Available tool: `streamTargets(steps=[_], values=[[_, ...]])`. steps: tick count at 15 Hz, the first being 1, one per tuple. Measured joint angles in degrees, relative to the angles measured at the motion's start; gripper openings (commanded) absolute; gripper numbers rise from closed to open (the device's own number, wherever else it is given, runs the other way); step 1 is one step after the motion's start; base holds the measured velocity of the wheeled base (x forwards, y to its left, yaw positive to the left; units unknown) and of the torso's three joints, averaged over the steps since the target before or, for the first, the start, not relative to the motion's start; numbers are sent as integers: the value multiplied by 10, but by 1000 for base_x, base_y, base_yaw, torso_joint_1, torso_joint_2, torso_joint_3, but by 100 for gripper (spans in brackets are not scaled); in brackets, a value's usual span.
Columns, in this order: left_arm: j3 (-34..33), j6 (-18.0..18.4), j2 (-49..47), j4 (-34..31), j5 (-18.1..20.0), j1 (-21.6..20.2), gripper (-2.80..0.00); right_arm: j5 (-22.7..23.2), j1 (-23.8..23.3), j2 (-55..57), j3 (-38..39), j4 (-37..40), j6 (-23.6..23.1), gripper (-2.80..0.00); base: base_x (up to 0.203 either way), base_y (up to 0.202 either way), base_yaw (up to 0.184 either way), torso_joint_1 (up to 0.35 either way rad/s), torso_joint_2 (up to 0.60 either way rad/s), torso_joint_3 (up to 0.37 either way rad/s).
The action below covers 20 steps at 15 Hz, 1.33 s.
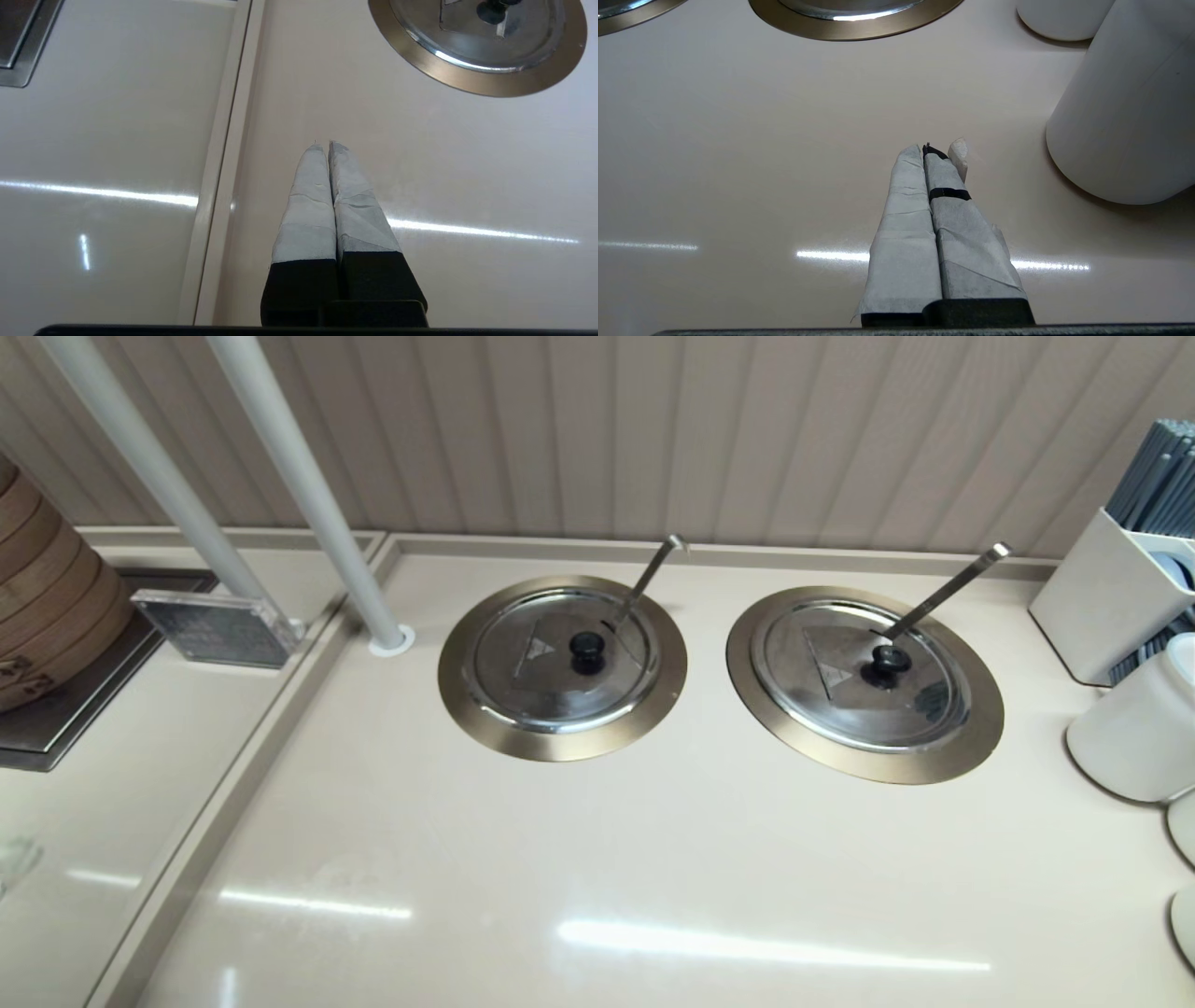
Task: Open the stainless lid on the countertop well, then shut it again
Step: Open the lid
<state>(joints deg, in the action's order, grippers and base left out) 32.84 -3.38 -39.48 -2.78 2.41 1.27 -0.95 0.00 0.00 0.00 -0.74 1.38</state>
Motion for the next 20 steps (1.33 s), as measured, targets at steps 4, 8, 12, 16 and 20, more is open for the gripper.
streamTargets(steps=[4,8,12,16,20], values=[[147,-23,-215,51,-82,119,0,0,0,0,0,0,0,-280,0,0,0,0,0,0],[286,-34,-380,87,-195,229,0,0,0,0,0,0,0,-280,0,0,0,0,0,0],[372,-52,-497,113,-246,278,0,0,0,0,0,0,0,-280,0,0,0,0,0,0],[380,-45,-599,282,-307,307,0,0,0,0,0,0,0,-280,0,0,0,0,0,0],[424,-11,-689,369,-345,341,0,0,0,0,0,0,0,-280,0,0,0,0,0,0]])
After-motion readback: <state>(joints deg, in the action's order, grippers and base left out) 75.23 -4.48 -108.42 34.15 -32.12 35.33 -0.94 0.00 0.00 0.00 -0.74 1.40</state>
